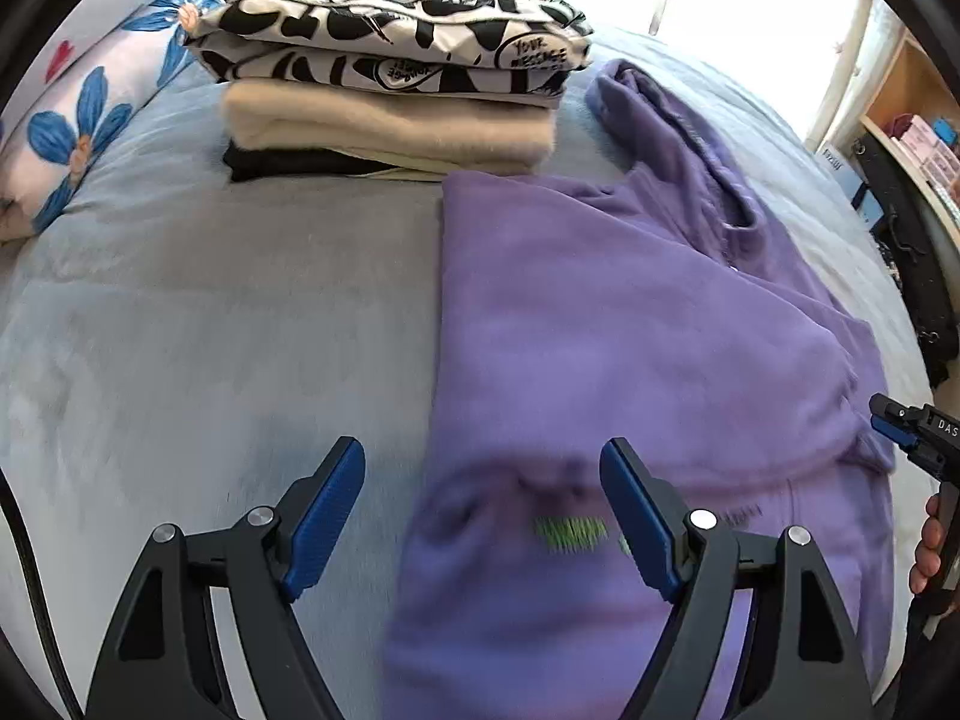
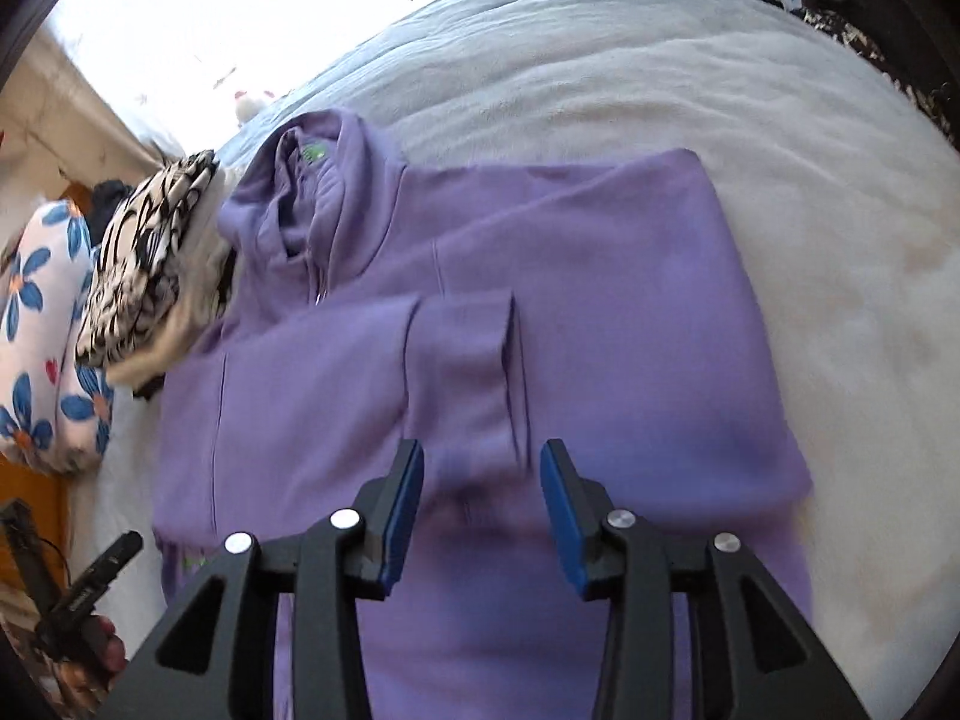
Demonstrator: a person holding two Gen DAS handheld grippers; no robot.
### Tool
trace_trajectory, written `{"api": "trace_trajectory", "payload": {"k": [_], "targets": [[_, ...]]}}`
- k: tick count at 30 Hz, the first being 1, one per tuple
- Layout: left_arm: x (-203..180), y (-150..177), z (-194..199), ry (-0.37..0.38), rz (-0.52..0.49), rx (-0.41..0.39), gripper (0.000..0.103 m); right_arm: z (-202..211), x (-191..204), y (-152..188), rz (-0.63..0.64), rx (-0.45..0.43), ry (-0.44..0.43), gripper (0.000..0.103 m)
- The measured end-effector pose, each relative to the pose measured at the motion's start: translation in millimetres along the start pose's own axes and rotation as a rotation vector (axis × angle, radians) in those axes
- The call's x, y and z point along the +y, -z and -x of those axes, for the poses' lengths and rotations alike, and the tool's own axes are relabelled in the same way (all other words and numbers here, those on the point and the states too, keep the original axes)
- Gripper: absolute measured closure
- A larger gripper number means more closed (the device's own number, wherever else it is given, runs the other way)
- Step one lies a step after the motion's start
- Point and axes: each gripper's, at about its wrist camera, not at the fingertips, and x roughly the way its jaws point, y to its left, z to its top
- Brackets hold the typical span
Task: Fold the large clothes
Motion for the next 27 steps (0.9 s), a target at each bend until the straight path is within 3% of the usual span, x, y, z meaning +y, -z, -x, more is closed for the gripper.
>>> {"api": "trace_trajectory", "payload": {"k": [7, 9, 10, 12, 15, 18, 21, 25, 27], "targets": [[9, -25, -46, -0.030, 0.028, 0.067, 0.024, -41, 3, -21, 0.021, 0.009, 0.021, 0.058], [12, -25, -61, -0.010, 0.058, 0.107, 0.028, -40, 7, -21, 0.056, -0.004, 0.017, 0.071], [13, -25, -62, 0.000, 0.068, 0.106, 0.034, -39, 16, -23, 0.106, 0.000, -0.005, 0.096], [12, -25, -59, 0.062, 0.086, 0.070, 0.068, -29, 23, -25, 0.142, -0.046, 0.012, 0.096], [8, -26, -54, 0.021, 0.090, 0.006, 0.077, -9, 33, -32, 0.171, -0.174, 0.007, 0.097], [5, -22, -56, -0.004, 0.089, -0.025, 0.077, -22, 33, -39, 0.156, -0.181, 0.048, 0.096], [3, -22, -60, -0.026, 0.085, -0.033, 0.076, -51, 27, -37, 0.140, -0.086, 0.118, 0.087], [-8, -24, -43, -0.106, 0.035, -0.080, 0.076, -30, 20, -32, 0.074, -0.118, 0.140, 0.071], [-19, -24, -18, -0.160, -0.021, -0.176, 0.076, -14, 21, -26, 0.091, -0.175, 0.165, 0.070]]}}
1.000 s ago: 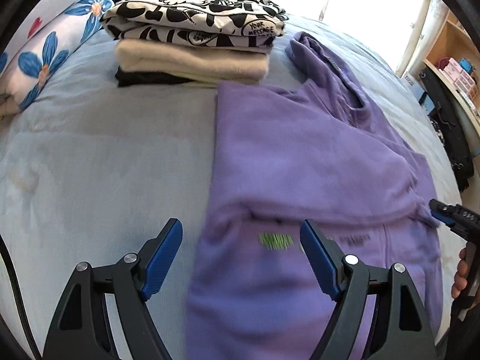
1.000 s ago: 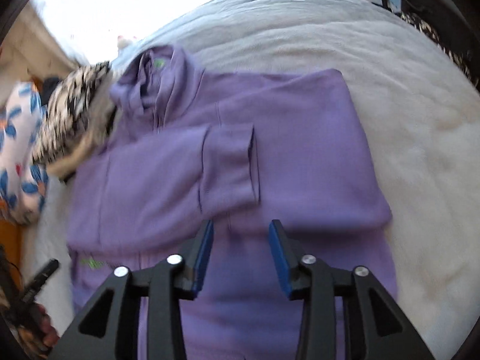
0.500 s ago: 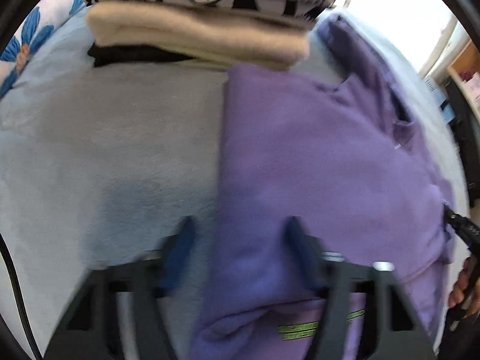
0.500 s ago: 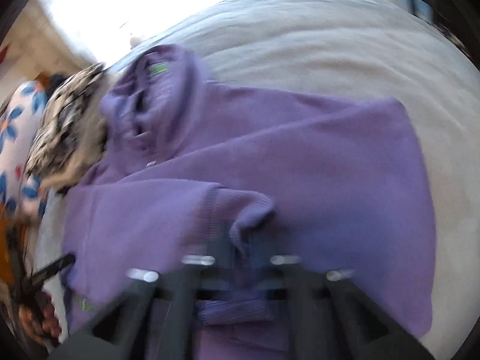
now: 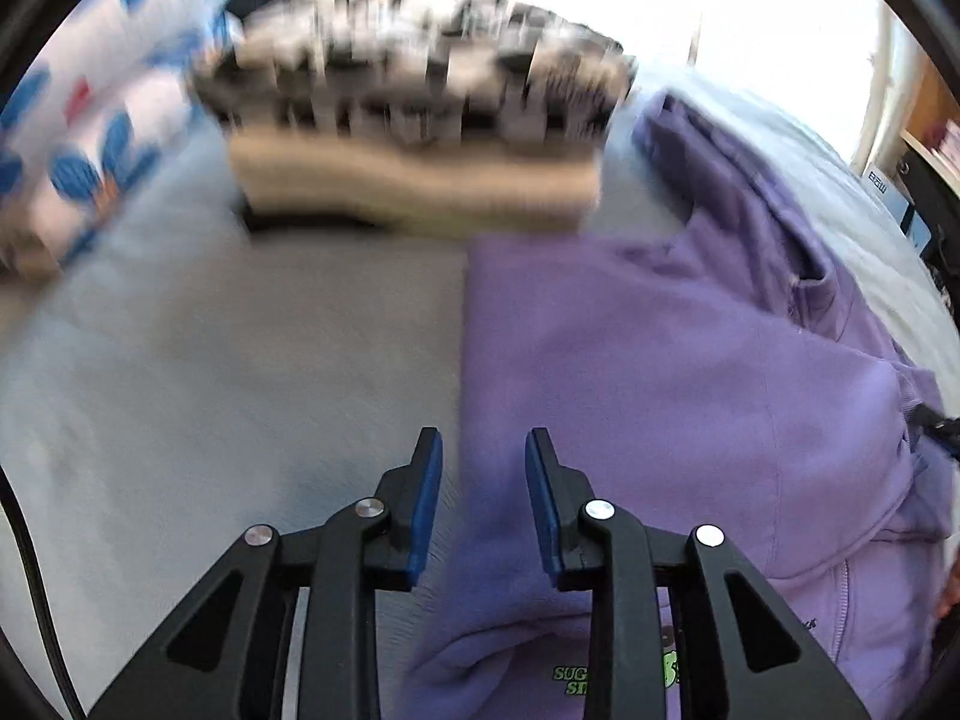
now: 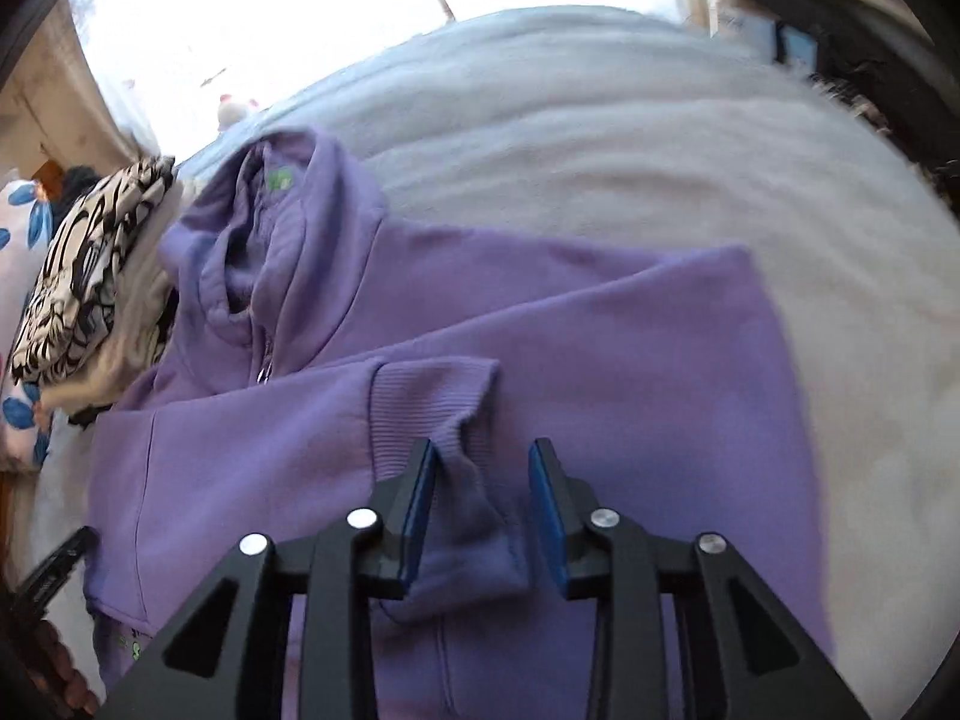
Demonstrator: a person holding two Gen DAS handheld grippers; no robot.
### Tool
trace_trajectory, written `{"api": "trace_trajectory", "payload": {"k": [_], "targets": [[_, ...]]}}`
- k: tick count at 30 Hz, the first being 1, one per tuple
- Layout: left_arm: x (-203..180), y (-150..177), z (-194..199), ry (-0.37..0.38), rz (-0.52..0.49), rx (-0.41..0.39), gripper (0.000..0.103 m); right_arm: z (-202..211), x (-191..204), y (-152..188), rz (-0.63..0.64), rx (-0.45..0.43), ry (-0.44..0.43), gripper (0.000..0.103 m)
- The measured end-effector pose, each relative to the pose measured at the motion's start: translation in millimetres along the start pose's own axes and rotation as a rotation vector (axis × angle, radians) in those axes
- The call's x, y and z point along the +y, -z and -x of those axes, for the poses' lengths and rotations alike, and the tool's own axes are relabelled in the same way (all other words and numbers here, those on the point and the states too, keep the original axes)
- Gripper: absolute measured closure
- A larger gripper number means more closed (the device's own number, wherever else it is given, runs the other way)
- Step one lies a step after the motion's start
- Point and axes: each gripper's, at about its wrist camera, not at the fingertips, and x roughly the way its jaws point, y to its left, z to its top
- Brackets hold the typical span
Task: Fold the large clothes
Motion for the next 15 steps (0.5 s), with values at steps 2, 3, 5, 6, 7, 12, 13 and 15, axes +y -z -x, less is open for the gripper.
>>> {"api": "trace_trajectory", "payload": {"k": [2, 3, 5, 6, 7, 12, 13, 15], "targets": [[-9, -3, 24, 0.023, -0.033, -0.086, 0.074, 15, 4, 1, 0.021, -0.043, 0.017, 0.068], [-17, -4, 32, 0.047, -0.049, -0.106, 0.070, 21, 9, 4, 0.032, -0.049, 0.002, 0.068], [-36, -7, 37, 0.100, -0.082, -0.098, 0.068, 25, 28, 8, 0.062, -0.013, -0.084, 0.068], [-46, -7, 35, 0.125, -0.089, -0.068, 0.068, 24, 35, 9, 0.073, 0.003, -0.114, 0.068], [-56, -7, 32, 0.158, -0.089, -0.025, 0.068, 23, 51, 13, 0.098, 0.023, -0.157, 0.068], [-86, 6, 4, 0.247, -0.045, 0.105, 0.068, 11, 105, 34, 0.201, 0.071, -0.282, 0.068], [-89, 10, -3, 0.240, -0.044, 0.121, 0.068, 5, 113, 38, 0.230, 0.090, -0.282, 0.068], [-94, 20, -18, 0.208, -0.053, 0.161, 0.065, -7, 119, 47, 0.270, 0.121, -0.242, 0.068]]}}
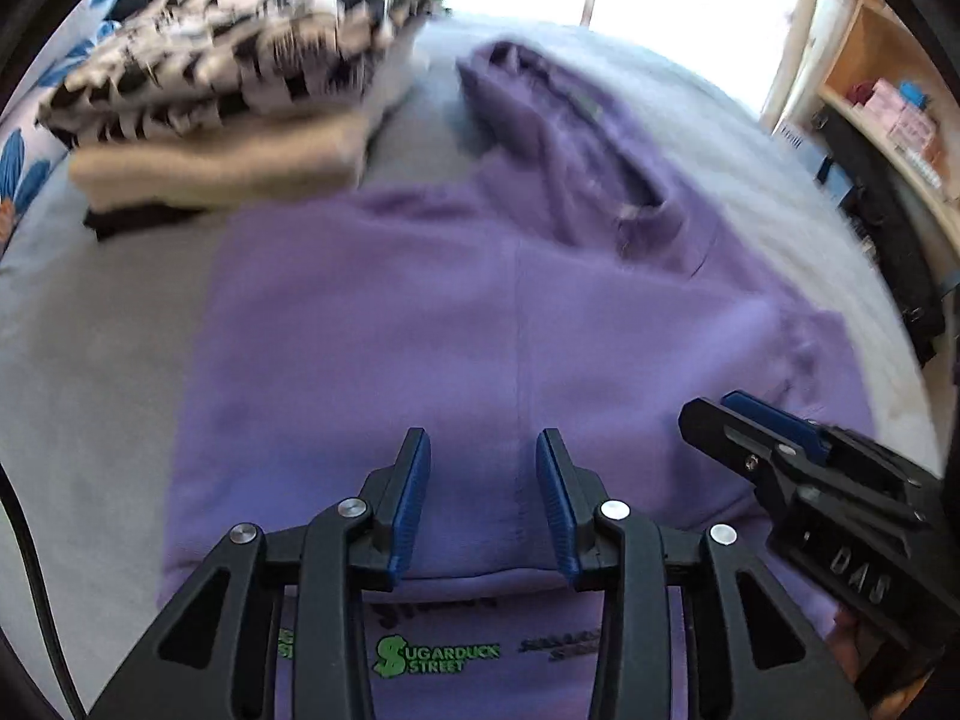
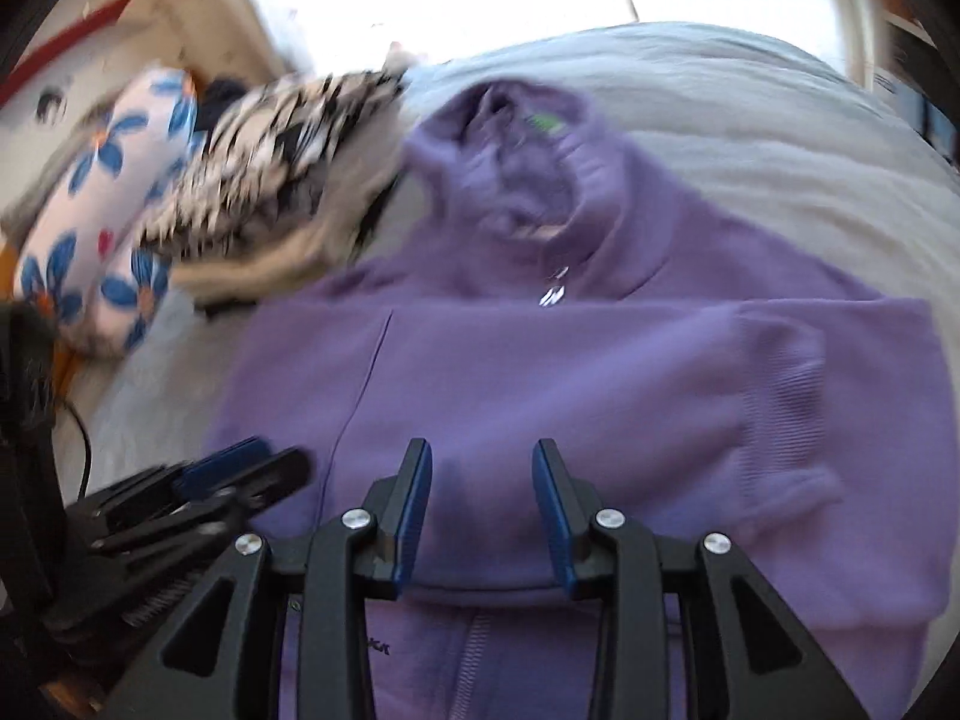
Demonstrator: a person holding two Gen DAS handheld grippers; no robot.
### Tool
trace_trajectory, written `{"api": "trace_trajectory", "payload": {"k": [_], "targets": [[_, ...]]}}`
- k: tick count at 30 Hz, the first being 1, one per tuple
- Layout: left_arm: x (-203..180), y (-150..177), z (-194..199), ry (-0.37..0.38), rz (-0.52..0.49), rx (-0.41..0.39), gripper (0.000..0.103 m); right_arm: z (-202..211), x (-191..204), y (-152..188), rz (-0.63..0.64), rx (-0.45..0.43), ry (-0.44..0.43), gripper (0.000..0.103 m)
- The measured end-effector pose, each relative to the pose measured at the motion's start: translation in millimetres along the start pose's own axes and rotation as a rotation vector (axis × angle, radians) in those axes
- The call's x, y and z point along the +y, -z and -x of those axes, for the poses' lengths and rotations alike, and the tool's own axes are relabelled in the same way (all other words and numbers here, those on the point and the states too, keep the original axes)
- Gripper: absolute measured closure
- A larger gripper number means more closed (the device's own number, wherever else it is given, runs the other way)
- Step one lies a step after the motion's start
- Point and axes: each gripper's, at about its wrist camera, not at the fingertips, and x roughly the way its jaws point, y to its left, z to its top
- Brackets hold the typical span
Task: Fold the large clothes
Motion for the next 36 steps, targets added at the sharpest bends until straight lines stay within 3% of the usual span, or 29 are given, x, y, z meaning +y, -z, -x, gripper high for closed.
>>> {"api": "trace_trajectory", "payload": {"k": [4, 5, 6, 7, 8, 10, 18, 23, 36], "targets": [[9, 4, -8, 0.001, 0.002, 0.000, 0.049, 2, -34, 7, -0.035, -0.008, 0.080, 0.072], [12, 3, -5, -0.022, -0.004, -0.009, 0.043, 9, -50, 8, -0.059, -0.024, 0.135, 0.072], [13, 3, -2, -0.080, -0.012, -0.022, 0.043, 12, -60, 8, -0.073, -0.032, 0.156, 0.081], [15, 2, -2, -0.125, -0.020, -0.030, 0.043, 15, -75, 9, -0.101, -0.030, 0.121, 0.097], [18, 1, 1, -0.166, -0.031, -0.038, 0.043, 18, -90, 11, -0.142, -0.018, 0.079, 0.103], [23, -1, 6, -0.159, -0.022, -0.040, 0.043, 24, -99, 14, -0.181, -0.017, 0.036, 0.103], [27, 2, 34, -0.143, -0.032, -0.087, 0.043, 37, -78, 21, -0.146, -0.042, 0.106, 0.096], [17, 3, 52, -0.130, -0.051, -0.119, 0.042, 43, -77, 25, -0.156, -0.036, 0.122, 0.076], [-8, 36, 107, -0.004, -0.085, -0.109, 0.038, 83, -69, 52, -0.203, -0.054, 0.091, 0.074]]}}
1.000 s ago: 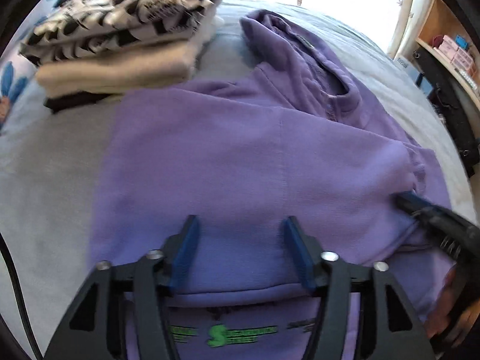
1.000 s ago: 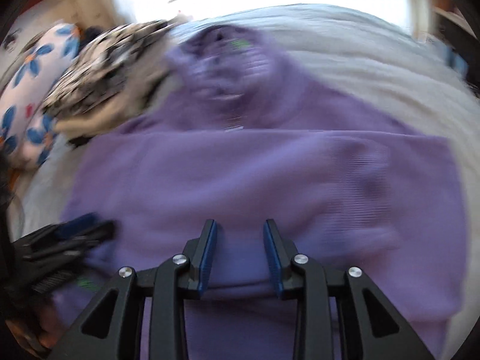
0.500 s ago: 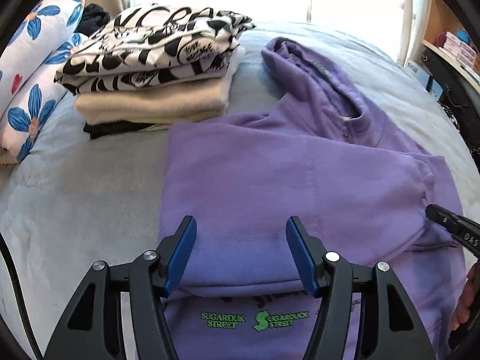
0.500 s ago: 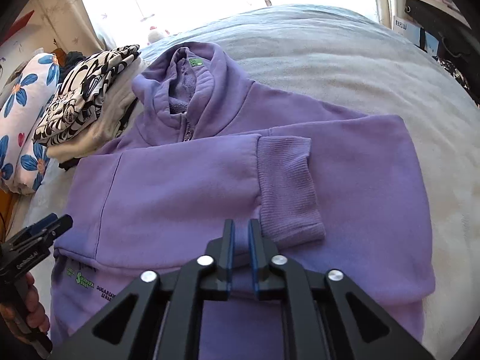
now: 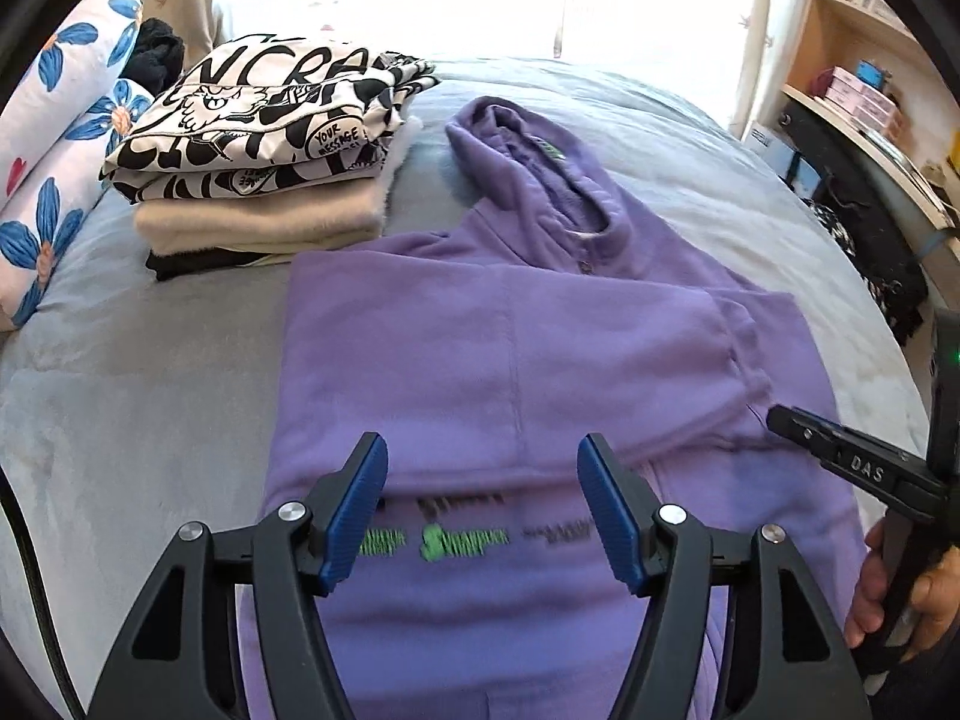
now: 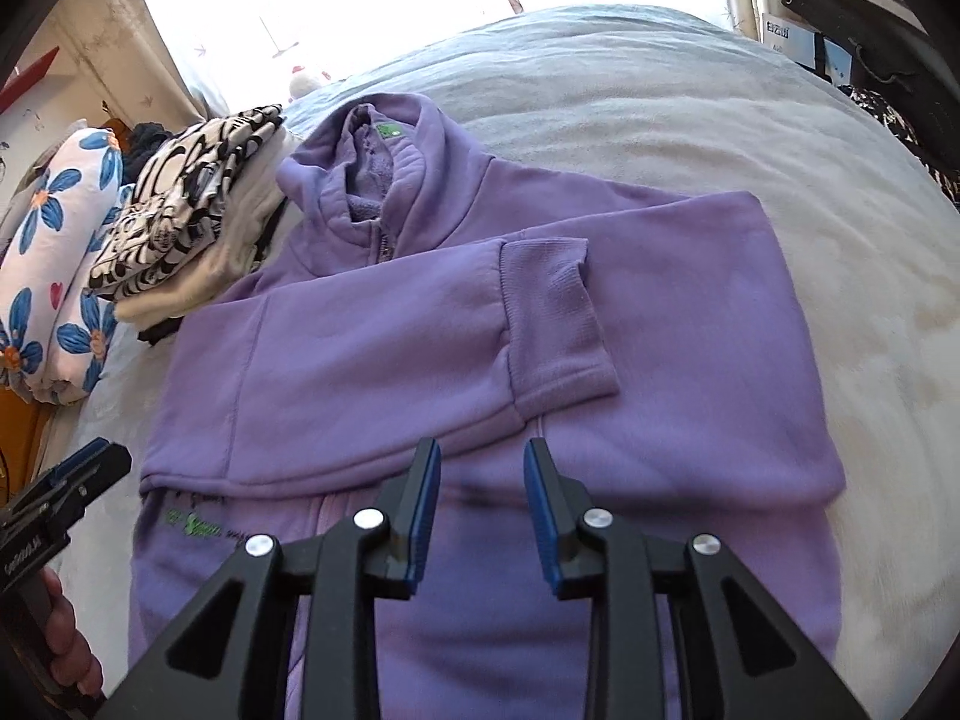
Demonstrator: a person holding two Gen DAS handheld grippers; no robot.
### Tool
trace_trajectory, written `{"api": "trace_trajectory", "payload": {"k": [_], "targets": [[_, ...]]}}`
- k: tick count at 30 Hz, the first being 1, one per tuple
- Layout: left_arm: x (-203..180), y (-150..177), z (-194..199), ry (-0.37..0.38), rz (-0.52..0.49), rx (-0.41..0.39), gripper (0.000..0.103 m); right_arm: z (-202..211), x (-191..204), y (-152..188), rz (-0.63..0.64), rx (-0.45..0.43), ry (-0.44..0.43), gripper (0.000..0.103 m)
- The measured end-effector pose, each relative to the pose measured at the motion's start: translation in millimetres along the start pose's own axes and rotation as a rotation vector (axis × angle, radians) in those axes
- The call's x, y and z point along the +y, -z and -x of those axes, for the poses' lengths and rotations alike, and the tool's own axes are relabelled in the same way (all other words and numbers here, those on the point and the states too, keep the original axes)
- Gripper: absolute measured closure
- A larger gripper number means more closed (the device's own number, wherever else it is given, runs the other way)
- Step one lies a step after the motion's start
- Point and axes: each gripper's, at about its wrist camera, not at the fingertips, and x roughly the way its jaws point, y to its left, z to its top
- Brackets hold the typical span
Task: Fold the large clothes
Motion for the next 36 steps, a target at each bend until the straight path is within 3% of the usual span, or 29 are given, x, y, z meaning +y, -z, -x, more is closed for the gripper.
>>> {"api": "trace_trajectory", "payload": {"k": [13, 19, 26, 36], "targets": [[3, 54, 74, -0.074, 0.003, 0.018, 0.038, 88, 25, 41, 0.042, -0.086, -0.019, 0.073], [29, 83, 119, -0.124, 0.057, -0.013, 0.037, 145, 34, 66, 0.089, -0.182, -0.007, 0.047], [67, 126, 149, -0.169, 0.122, -0.005, 0.031, 178, 23, 109, 0.101, -0.191, 0.000, 0.044], [120, 208, 120, -0.001, 0.284, 0.193, 0.031, 183, -29, 176, 0.089, -0.097, 0.090, 0.044]]}}
